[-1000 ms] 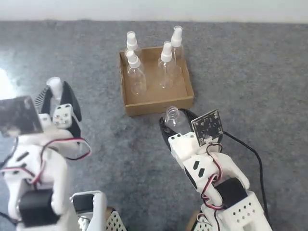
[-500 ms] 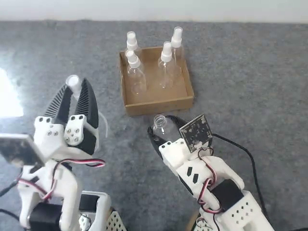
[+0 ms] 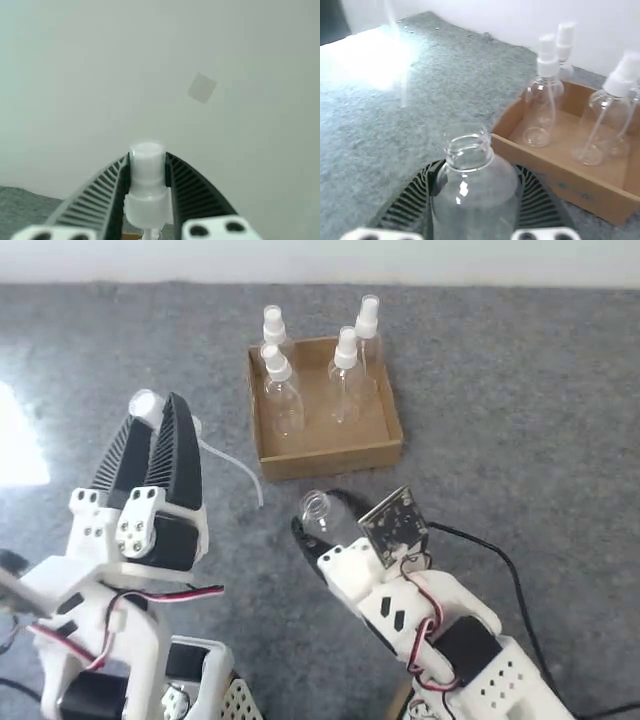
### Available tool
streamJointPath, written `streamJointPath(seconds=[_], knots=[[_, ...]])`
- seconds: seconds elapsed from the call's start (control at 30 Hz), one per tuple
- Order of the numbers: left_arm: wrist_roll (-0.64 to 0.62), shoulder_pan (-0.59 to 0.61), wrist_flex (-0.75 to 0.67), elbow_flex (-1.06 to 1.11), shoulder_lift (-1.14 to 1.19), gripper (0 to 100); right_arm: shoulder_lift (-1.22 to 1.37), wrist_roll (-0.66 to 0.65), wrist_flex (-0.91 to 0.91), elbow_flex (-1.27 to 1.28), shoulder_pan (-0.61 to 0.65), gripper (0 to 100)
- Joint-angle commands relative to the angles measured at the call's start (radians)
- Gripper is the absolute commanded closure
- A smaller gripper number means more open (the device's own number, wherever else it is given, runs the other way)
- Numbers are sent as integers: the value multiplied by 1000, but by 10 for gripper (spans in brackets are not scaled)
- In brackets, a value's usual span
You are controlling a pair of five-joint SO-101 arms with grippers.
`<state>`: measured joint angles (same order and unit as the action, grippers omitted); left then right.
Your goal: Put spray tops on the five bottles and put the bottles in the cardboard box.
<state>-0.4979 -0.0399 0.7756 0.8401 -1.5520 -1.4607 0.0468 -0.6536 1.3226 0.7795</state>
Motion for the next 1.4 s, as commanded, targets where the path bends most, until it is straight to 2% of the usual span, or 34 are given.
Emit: streamJointPath(seconds=[0.0,0.13,0.37,0.47,0.83,1.03,1.37], knots=[[-43,-6,-23,-8,-5,966,-27,-15,28,-14,56,961],[-54,0,-23,-7,-5,966,-27,-17,94,18,101,961],[-86,-8,-23,8,-5,966,-27,-18,400,192,114,962],[-87,-8,-21,8,-11,966,-27,-18,458,222,114,963],[-34,-103,-29,116,-210,964,-27,-18,460,224,114,961],[-34,-101,-72,114,-218,964,-18,-18,460,229,114,964],[-34,-101,-66,143,-216,964,-27,-18,467,249,145,961]])
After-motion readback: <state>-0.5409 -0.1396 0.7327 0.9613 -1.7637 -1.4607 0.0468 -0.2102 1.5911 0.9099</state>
